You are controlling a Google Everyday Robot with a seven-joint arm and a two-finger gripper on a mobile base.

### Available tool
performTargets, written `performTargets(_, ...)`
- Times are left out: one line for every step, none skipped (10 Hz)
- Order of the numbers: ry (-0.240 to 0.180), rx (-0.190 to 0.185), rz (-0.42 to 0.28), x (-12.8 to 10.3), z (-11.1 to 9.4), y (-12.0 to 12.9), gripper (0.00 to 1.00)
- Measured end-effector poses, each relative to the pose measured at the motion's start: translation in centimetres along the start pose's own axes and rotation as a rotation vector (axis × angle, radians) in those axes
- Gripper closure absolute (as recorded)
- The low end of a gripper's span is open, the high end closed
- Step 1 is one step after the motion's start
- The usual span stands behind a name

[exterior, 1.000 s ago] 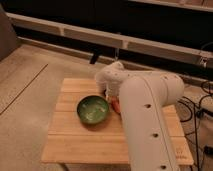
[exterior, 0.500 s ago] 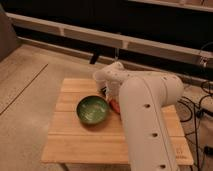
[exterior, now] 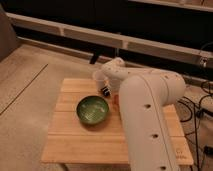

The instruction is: Place the pepper in the ceramic bowl

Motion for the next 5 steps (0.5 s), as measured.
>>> performTargets(-0.014, 0.007, -0.006, -0.4, -0.7, 0.0, 1.00)
performTargets(-0.034, 0.017, -0.016, -0.9, -1.6, 0.0, 1.00)
performTargets(-0.049, 0.029, -0.032, -1.4, -2.2, 0.2, 1.00)
performTargets(-0.066, 0.043, -0.073, -2.3, -3.0, 1.0, 1.00)
performTargets(-0.074, 0.052, -0.103, -2.8, -3.5, 1.8, 1.00)
